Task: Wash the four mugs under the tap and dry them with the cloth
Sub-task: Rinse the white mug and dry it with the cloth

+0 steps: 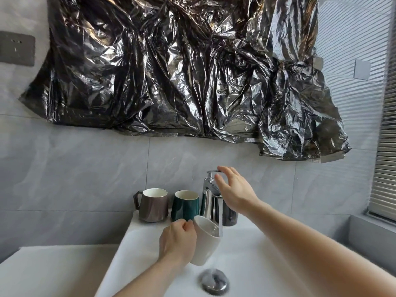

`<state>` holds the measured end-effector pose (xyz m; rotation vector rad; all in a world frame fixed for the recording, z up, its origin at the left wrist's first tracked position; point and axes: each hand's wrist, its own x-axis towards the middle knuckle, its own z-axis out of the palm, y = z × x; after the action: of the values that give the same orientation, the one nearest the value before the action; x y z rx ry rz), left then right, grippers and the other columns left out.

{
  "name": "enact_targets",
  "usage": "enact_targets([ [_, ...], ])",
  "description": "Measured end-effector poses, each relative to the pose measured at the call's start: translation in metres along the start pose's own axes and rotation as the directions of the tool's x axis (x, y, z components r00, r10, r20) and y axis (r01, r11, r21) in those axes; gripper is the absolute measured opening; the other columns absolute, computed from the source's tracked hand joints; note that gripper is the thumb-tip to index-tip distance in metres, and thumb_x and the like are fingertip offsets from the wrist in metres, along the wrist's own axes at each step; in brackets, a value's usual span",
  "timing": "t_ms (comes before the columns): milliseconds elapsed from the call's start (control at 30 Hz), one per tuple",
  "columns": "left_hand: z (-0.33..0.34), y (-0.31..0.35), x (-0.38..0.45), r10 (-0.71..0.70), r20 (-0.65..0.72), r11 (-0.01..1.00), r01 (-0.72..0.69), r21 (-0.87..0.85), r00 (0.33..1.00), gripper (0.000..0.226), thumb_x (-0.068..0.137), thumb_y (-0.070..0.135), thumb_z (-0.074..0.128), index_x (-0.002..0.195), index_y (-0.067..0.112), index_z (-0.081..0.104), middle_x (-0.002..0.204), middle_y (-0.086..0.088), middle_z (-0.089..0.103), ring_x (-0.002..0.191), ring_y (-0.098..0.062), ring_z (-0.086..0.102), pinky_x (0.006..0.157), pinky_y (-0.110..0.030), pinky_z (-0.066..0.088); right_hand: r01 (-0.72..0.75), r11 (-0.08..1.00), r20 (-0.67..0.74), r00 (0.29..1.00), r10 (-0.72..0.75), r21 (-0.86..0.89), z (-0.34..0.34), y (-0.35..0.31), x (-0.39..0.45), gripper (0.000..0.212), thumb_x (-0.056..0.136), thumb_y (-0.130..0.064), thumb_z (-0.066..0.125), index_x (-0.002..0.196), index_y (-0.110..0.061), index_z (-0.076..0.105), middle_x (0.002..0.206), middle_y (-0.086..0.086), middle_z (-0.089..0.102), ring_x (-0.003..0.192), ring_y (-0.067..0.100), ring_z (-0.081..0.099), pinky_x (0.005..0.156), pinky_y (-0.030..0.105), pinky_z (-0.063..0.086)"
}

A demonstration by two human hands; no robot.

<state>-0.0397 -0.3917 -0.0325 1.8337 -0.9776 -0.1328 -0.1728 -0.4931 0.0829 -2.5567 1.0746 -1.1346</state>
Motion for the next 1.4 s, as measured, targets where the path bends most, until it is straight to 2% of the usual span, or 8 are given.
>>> enact_targets([
  [233,-0.001,0.001,-0.008,0.017,0.045,0.999,-0.015,-0.038,0.999,0.045,0.105,0.043,0.048,0.069,0.016,0.053,0.082,-0.004,0.068,0.091,-0.034,0.062,0.067,-0.038,0.037,-0.024,0.993,0.066,0.998,0.017,0.118,-0.016,0.0,-0.03,0.05,0.11,-0.047,0.035,0.154,-0.027,0.044,0.161,-0.005,0.041,0.144,0.014,0.044,0.118,0.03,0.03],
  [433,-0.011,0.013,-0.024,0.095,0.048,0.993,-0.098,0.064,0.994,0.047,0.104,0.043,0.05,0.065,0.017,0.045,0.069,0.003,0.056,0.078,-0.027,0.052,0.065,-0.035,0.036,-0.018,0.992,0.125,0.992,0.003,0.123,-0.024,0.008,-0.127,0.043,0.108,-0.043,0.042,0.151,-0.034,0.039,0.151,-0.017,0.038,0.119,-0.006,0.05,0.102,0.02,0.035],
  [533,-0.019,0.023,-0.036,0.14,0.037,0.98,-0.144,0.135,0.989,0.048,0.103,0.043,0.051,0.063,0.018,0.043,0.064,0.002,0.052,0.075,-0.027,0.051,0.065,-0.035,0.036,0.008,1.0,0.267,0.964,-0.014,0.022,-0.032,0.02,-0.17,0.046,0.105,-0.049,0.045,0.148,-0.036,0.04,0.15,-0.024,0.035,0.124,0.004,0.055,0.108,0.03,0.043],
  [667,-0.037,0.037,-0.053,0.167,0.052,0.964,-0.174,0.2,0.985,0.046,0.101,0.042,0.053,0.064,0.016,0.047,0.066,0.002,0.057,0.075,-0.028,0.054,0.064,-0.035,0.036,-0.044,0.992,0.42,0.903,0.09,-0.119,-0.046,0.028,-0.217,0.043,0.099,-0.059,0.039,0.13,-0.036,0.057,0.134,-0.018,0.058,0.11,0.01,0.064,0.101,0.034,0.049],
  [767,-0.052,0.047,-0.067,0.193,0.055,0.95,-0.201,0.24,0.98,0.048,0.1,0.039,0.054,0.06,0.017,0.042,0.063,0.002,0.053,0.073,-0.028,0.052,0.059,-0.034,0.034,-0.043,0.949,0.393,0.904,0.17,-0.312,-0.044,0.026,-0.237,0.051,0.096,-0.06,0.03,0.104,-0.025,0.065,0.107,0.0,0.073,0.1,0.032,0.066,0.085,0.038,0.052],
  [867,-0.066,0.057,-0.079,0.259,0.083,0.922,-0.272,0.275,0.962,0.051,0.101,0.034,0.056,0.057,0.017,0.035,0.058,0.001,0.043,0.064,-0.026,0.043,0.053,-0.033,0.028,-0.053,0.924,0.363,0.91,0.2,-0.378,-0.04,0.018,-0.241,0.044,0.097,-0.049,0.034,0.087,-0.016,0.061,0.102,0.015,0.07,0.095,0.043,0.061,0.071,0.038,0.038],
  [1100,-0.087,0.068,-0.098,0.39,0.156,0.784,-0.416,0.46,0.907,0.044,0.101,0.038,0.055,0.063,0.016,0.045,0.066,-0.005,0.059,0.079,-0.039,0.058,0.07,-0.041,0.052,-0.13,0.923,0.405,0.87,0.282,-0.363,-0.05,0.008,-0.244,0.042,0.093,-0.037,0.036,0.059,-0.013,0.039,0.068,0.008,0.043,0.08,0.038,0.048,0.07,0.038,0.038],
  [1400,-0.097,0.073,-0.112,0.526,0.3,0.522,-0.581,0.624,0.796,0.029,0.105,0.039,0.046,0.08,0.023,0.049,0.1,-0.006,0.071,0.097,-0.036,0.066,0.066,-0.036,0.037,-0.139,0.915,0.4,0.867,0.297,-0.379,-0.051,0.006,-0.243,0.041,0.094,-0.039,0.035,0.062,-0.015,0.042,0.084,0.011,0.052,0.084,0.036,0.05,0.073,0.038,0.039],
])
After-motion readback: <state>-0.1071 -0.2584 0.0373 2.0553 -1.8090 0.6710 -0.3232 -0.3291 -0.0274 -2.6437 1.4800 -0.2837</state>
